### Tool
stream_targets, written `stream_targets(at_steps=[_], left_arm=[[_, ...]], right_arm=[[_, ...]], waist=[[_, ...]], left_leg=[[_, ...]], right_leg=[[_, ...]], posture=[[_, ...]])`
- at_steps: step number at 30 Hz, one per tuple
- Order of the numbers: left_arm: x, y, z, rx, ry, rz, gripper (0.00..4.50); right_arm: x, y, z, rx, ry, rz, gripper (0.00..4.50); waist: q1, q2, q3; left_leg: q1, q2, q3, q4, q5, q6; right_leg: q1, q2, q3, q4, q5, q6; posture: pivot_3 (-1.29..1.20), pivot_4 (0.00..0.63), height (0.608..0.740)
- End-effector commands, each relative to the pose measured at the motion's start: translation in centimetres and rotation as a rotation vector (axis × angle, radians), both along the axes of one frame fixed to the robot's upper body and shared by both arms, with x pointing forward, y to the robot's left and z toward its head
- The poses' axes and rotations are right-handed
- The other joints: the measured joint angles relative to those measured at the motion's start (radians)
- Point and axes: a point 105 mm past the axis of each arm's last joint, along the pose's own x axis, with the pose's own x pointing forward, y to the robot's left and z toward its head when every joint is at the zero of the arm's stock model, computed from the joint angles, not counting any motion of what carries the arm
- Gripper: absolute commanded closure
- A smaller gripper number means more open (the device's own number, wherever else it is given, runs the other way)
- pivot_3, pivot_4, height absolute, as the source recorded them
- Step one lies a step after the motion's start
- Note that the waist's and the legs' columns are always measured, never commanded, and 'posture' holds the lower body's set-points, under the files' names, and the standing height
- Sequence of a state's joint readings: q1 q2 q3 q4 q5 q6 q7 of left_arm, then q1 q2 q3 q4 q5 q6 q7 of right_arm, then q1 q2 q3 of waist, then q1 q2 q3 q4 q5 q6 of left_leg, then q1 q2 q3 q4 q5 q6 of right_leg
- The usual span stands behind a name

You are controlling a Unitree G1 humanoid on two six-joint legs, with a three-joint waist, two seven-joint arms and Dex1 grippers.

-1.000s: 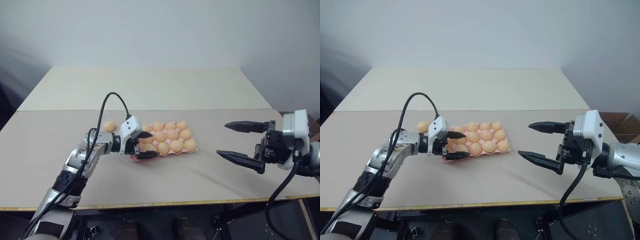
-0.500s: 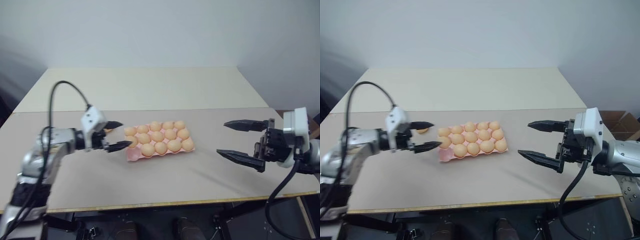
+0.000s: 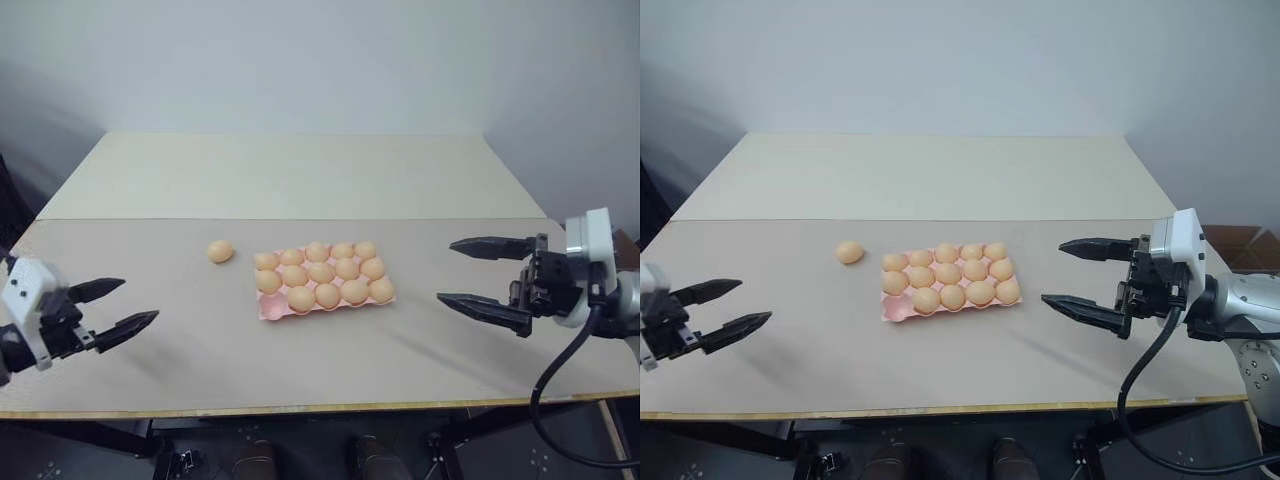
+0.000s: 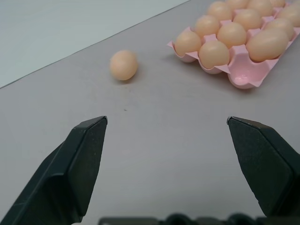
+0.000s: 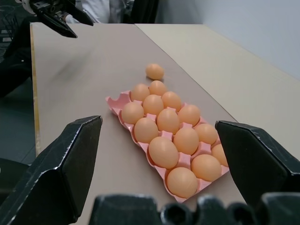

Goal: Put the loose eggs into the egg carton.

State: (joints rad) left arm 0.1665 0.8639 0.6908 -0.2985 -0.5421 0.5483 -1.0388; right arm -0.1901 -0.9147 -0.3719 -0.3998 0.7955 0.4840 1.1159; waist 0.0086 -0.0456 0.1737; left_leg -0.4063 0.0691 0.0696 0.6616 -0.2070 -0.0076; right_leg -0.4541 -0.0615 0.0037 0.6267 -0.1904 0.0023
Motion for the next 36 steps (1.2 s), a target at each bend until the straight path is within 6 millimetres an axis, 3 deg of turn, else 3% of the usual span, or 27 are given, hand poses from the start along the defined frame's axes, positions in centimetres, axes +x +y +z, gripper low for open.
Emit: stream_targets(at_steps=[1,6,10,25,30,33,36], left_arm=[[-0.1,-0.6,1.2,0.004,-0.052,-0.004,0.04],[0.6,-1.1,1.3,-0.007,-0.063,-0.013,0.04],[2.3,-1.4,1.5,-0.016,-0.090,-0.006,0.04],[16.6,-4.0,-1.9,0.002,-0.071,0.157,0.04],[18.4,-5.0,-4.2,0.002,0.037,0.128,0.04],[19.0,-5.3,-5.1,0.007,0.078,0.133,0.60],[19.3,-5.4,-5.3,0.002,0.079,0.144,1.55]], right_arm=[[-0.2,-0.2,1.2,-0.016,-0.058,0.008,0.00],[-0.3,-0.2,1.2,-0.022,-0.057,0.013,0.00],[-0.3,-0.1,1.2,-0.023,-0.060,0.014,0.00],[-0.7,0.3,1.7,-0.024,-0.091,0.012,0.00],[-1.0,0.3,1.8,-0.022,-0.099,-0.001,0.00],[-1.1,0.3,1.8,-0.021,-0.101,-0.007,0.00],[-1.2,0.4,1.9,-0.017,-0.104,-0.017,0.00]], waist=[[0.002,0.000,0.000],[0.002,0.000,0.000],[0.004,0.000,0.000],[0.003,-0.001,0.000],[0.000,-0.002,0.000],[0.000,-0.002,0.000],[0.001,-0.002,0.000]], left_leg=[[0.000,0.000,0.000,0.000,0.000,0.000],[0.000,0.000,0.001,0.000,0.000,0.000],[0.000,0.000,0.001,0.000,0.000,0.000],[-0.001,-0.001,0.001,0.000,0.000,0.000],[-0.002,-0.001,0.001,0.000,0.000,0.000],[-0.002,-0.001,0.001,0.000,0.000,0.000],[-0.002,-0.001,0.001,0.000,0.000,0.000]], right_leg=[[0.000,0.000,0.000,0.000,0.000,0.000],[-0.001,0.000,0.001,0.000,0.000,0.000],[0.000,0.001,0.001,0.000,0.000,0.000],[0.001,0.002,0.002,0.000,0.005,0.007],[0.000,0.002,0.002,0.000,0.005,0.007],[0.000,0.002,0.001,0.000,0.005,0.007],[0.000,0.002,0.001,0.000,0.005,0.007]], posture=[[0.00,0.150,0.740],[0.00,0.150,0.740],[0.00,0.150,0.740],[0.00,0.150,0.740],[0.00,0.150,0.740],[0.00,0.150,0.740],[0.00,0.150,0.740]])
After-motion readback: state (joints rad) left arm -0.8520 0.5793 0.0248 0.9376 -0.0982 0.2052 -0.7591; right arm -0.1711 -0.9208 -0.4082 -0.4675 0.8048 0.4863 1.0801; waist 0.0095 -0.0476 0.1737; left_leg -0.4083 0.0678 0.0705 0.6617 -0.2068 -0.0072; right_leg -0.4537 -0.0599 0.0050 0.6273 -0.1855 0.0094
